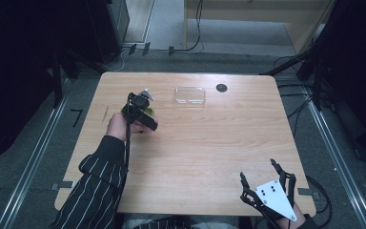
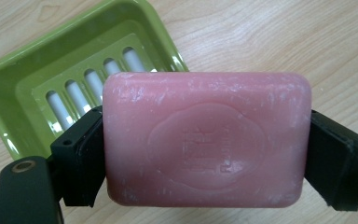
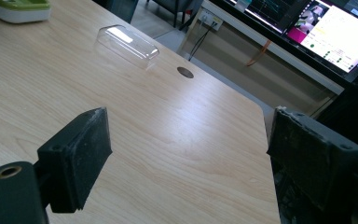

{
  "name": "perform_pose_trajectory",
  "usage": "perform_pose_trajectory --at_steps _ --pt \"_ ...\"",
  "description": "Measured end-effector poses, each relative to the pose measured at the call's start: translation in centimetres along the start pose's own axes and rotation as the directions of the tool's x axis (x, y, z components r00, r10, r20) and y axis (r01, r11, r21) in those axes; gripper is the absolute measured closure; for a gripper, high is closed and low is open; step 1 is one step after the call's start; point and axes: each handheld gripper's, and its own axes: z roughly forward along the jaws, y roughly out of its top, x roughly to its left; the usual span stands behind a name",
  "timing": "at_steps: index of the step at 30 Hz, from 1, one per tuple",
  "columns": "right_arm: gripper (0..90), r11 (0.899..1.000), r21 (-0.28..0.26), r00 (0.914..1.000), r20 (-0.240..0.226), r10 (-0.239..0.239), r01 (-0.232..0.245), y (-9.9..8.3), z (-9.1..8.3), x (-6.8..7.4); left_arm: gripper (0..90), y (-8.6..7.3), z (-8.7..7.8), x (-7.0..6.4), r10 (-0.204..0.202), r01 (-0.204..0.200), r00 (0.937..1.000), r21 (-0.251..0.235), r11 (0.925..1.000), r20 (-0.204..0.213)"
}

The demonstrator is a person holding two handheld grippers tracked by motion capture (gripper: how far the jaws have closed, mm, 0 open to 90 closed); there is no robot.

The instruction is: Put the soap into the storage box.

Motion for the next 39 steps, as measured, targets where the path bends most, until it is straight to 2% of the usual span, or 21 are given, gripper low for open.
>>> perform_pose_trajectory --at_steps 12,23,32,39 --pt "13.0 1.0 0.002 0.9999 0.011 0.001 -0.001 -0.2 -0.3 -0.1 13.7 0.1 0.3 1.9 -0.05 0.05 0.9987 -0.012 0.9987 -0.001" --pt "13.0 1.0 0.01 0.9998 0.019 -0.001 0.001 -0.3 -0.5 -0.2 13.6 0.6 1.1 2.8 -0.122 0.121 0.9924 -0.033 0.992 -0.016" --pt "13.0 1.0 0.014 0.9997 0.023 0.0 0.0 -0.4 -0.7 -0.2 13.6 0.8 1.7 3.6 -0.186 0.185 0.9823 -0.042 0.9819 -0.024" --pt "13.0 1.0 0.016 0.9996 0.027 0.004 -0.004 -0.4 -0.8 -0.2 13.6 1.1 2.4 3.9 -0.227 0.225 0.9722 -0.033 0.9738 -0.058"
